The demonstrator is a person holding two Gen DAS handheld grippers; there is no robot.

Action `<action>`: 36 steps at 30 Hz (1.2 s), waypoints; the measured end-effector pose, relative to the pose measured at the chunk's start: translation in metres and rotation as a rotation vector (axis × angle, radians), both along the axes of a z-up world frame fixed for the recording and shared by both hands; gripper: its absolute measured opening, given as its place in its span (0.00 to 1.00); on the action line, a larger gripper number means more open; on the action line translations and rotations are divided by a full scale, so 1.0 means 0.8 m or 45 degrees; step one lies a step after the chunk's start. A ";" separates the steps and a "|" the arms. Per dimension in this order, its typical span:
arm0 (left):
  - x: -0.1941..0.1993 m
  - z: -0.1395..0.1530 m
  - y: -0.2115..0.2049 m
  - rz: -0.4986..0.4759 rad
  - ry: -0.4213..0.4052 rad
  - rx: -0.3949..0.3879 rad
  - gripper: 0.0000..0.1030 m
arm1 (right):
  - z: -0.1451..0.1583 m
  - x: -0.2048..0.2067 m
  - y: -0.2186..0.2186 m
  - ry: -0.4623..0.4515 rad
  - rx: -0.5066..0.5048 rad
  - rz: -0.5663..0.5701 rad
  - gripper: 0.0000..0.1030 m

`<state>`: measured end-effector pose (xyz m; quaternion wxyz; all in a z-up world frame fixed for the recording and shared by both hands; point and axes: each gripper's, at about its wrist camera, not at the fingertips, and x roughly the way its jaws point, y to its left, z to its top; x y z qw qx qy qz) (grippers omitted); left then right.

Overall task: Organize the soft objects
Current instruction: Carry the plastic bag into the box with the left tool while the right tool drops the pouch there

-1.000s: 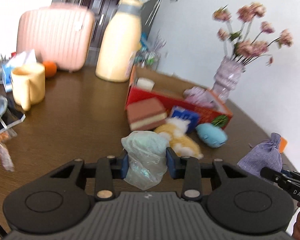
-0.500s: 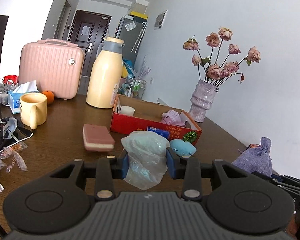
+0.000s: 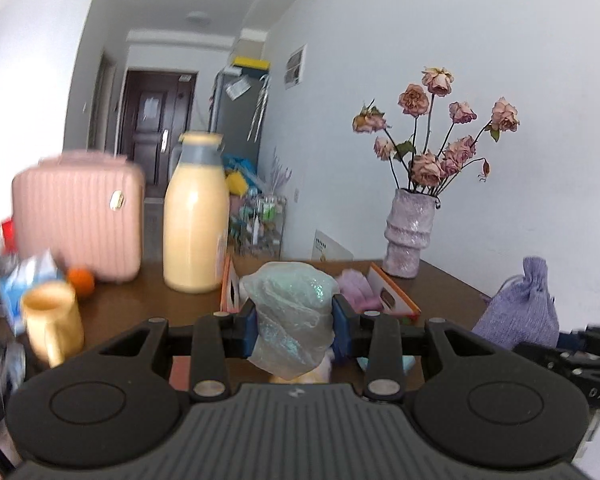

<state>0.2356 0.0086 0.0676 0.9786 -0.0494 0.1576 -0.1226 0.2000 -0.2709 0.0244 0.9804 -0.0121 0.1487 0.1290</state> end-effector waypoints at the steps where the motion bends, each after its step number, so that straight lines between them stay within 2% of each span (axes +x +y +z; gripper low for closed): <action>1: 0.014 0.007 -0.003 -0.006 -0.019 0.027 0.36 | 0.007 0.013 0.001 -0.006 -0.013 0.017 0.31; 5: 0.078 0.029 -0.012 -0.012 -0.069 0.128 0.37 | 0.034 0.069 0.010 -0.038 -0.081 0.091 0.31; 8: 0.133 0.036 -0.018 -0.025 -0.069 0.177 0.37 | 0.049 0.123 0.018 -0.042 -0.146 0.133 0.32; 11: 0.195 0.032 -0.026 -0.062 -0.028 0.215 0.37 | 0.055 0.186 0.023 0.003 -0.167 0.178 0.32; 15: 0.286 0.012 -0.037 -0.063 0.079 0.250 0.37 | 0.050 0.292 0.038 0.120 -0.149 0.205 0.32; 19: 0.370 -0.026 -0.039 -0.042 0.242 0.268 0.37 | 0.026 0.400 0.047 0.286 -0.036 0.179 0.32; 22: 0.416 -0.056 -0.032 -0.038 0.361 0.235 0.37 | -0.004 0.472 0.048 0.440 0.118 0.124 0.32; 25: 0.442 -0.082 -0.026 -0.029 0.432 0.209 0.38 | -0.038 0.520 0.054 0.560 0.205 0.064 0.32; 27: 0.452 -0.095 -0.026 -0.035 0.465 0.205 0.45 | -0.061 0.544 0.057 0.632 0.284 0.033 0.32; 28: 0.455 -0.101 -0.027 -0.036 0.474 0.213 0.49 | -0.070 0.554 0.061 0.661 0.311 0.029 0.35; 29: 0.458 -0.105 -0.028 -0.040 0.482 0.220 0.58 | -0.078 0.563 0.065 0.688 0.330 0.037 0.40; 30: 0.461 -0.109 -0.030 -0.049 0.490 0.226 0.63 | -0.084 0.569 0.066 0.693 0.344 0.035 0.42; 32: 0.464 -0.113 -0.032 -0.061 0.496 0.224 0.65 | -0.092 0.576 0.068 0.683 0.346 0.011 0.70; 36: 0.464 -0.114 -0.031 -0.070 0.493 0.209 0.65 | -0.108 0.567 0.074 0.656 0.207 -0.029 0.72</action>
